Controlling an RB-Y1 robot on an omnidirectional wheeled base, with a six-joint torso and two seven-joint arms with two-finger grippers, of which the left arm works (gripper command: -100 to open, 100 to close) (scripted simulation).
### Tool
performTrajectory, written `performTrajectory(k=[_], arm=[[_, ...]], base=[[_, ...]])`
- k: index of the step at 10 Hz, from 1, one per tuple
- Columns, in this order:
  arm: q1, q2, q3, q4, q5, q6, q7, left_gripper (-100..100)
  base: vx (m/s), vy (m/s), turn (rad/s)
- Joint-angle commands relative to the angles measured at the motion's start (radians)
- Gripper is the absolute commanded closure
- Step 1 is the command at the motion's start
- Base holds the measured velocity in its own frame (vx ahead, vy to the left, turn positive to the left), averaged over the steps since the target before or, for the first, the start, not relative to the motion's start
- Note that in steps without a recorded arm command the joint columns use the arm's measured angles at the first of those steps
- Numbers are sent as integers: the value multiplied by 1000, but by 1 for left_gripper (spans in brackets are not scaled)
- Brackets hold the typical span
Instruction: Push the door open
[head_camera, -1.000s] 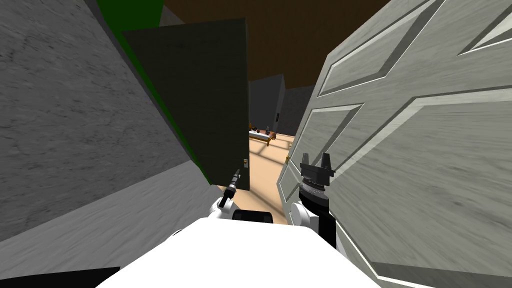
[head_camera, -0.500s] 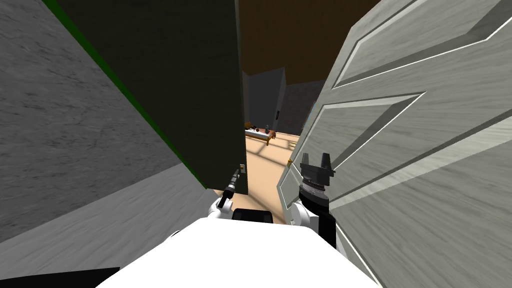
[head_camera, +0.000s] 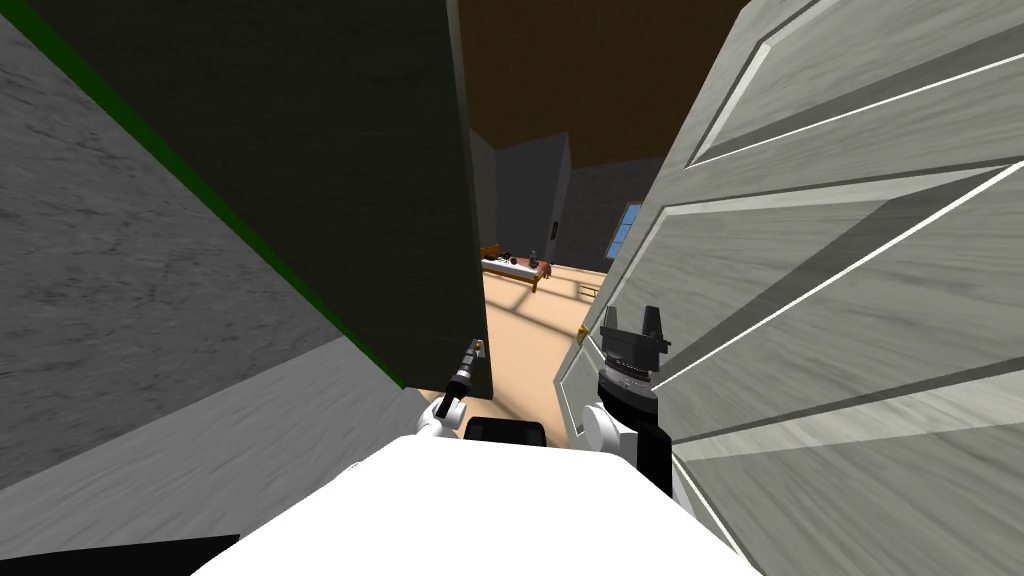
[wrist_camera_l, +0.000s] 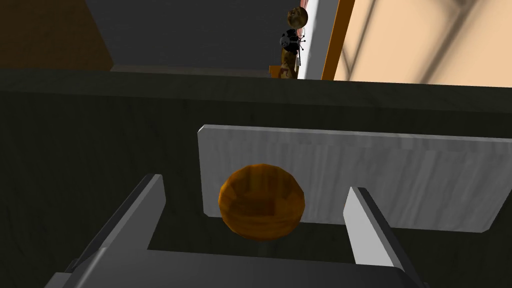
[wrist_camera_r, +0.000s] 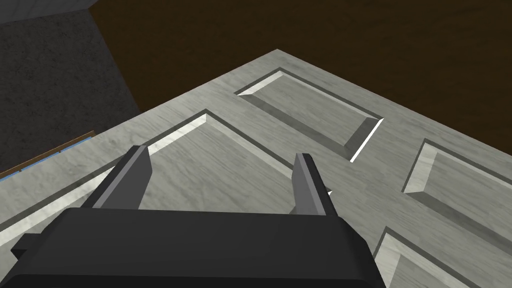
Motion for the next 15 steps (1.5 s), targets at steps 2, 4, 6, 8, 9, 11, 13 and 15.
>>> performTrajectory(k=[2, 4, 6, 8, 9, 11, 13, 15], arm=[[-1, 1, 0, 0, 0, 2, 0, 100], [-1, 1, 0, 0, 0, 2, 0, 100], [-1, 1, 0, 0, 0, 2, 0, 100], [-2, 18, 11, 2, 22, 5, -23, 100], [-3, 23, 15, 3, 29, 5, -30, 100], [-4, 28, 21, 3, 40, 6, -42, 100], [-12, 15, 19, 15, 41, 8, -48, -100], [-15, 0, 19, 10, 43, 19, -54, -100]], base=[[-23, 4, -10], [-13, 4, -3], [-3, 0, 1], [158, 13, 69], [214, 5, 52], [196, 32, 102], [-127, -37, 94], [-240, -91, 51]])
